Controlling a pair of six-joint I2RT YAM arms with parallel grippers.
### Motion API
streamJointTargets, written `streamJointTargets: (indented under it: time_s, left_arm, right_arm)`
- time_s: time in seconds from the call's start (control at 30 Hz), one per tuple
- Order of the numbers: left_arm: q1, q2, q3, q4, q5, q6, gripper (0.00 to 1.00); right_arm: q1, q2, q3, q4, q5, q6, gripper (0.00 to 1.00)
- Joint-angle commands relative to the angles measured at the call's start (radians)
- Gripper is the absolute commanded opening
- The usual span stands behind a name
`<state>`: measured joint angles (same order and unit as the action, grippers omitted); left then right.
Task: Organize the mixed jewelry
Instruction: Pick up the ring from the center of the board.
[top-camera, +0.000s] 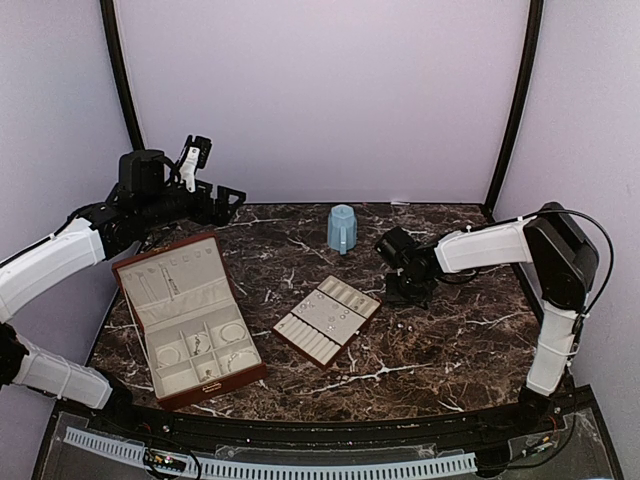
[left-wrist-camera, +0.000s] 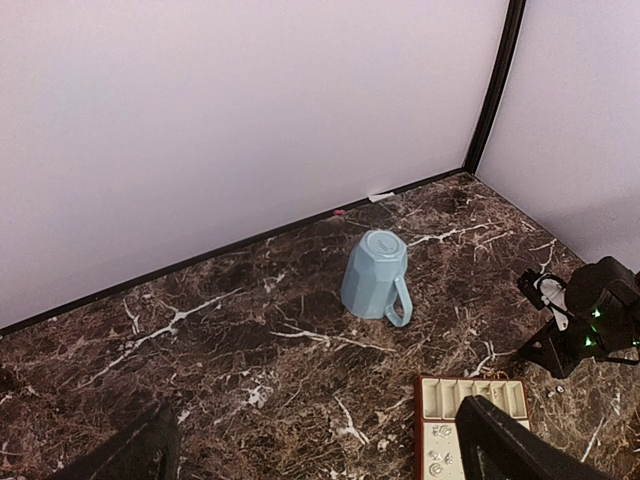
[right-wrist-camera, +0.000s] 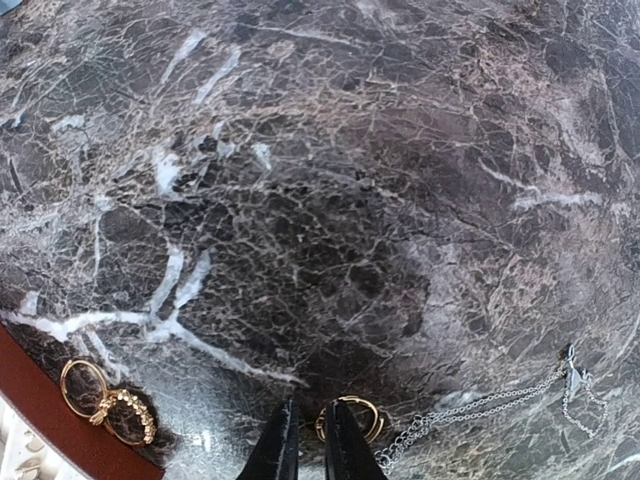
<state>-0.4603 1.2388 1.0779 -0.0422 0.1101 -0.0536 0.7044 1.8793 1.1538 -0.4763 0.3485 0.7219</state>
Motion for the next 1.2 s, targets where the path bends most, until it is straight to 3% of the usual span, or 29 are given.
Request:
streamJointTargets:
  time_s: [0.0, 0.73, 1.17]
  left_arm:
    - [-0.001, -0.038, -0.013, 0.01, -0.007, 0.015, 0.99]
    - [-0.001, -0.044, -0.014, 0.012, -0.01, 0.015, 0.99]
    - [-0.001, -0.048, -0.03, 0.027, -0.038, 0.035, 0.99]
  right_arm:
    - [0.007, 0.01, -0.003, -0.021, 0.031, 0.039, 0.1]
    - [0.002, 0.046, -0.014, -0.006, 0.008, 0.062, 0.03]
    - [-0.019, -0.07, -0.037, 0.135, -0.126, -0.005, 0.0]
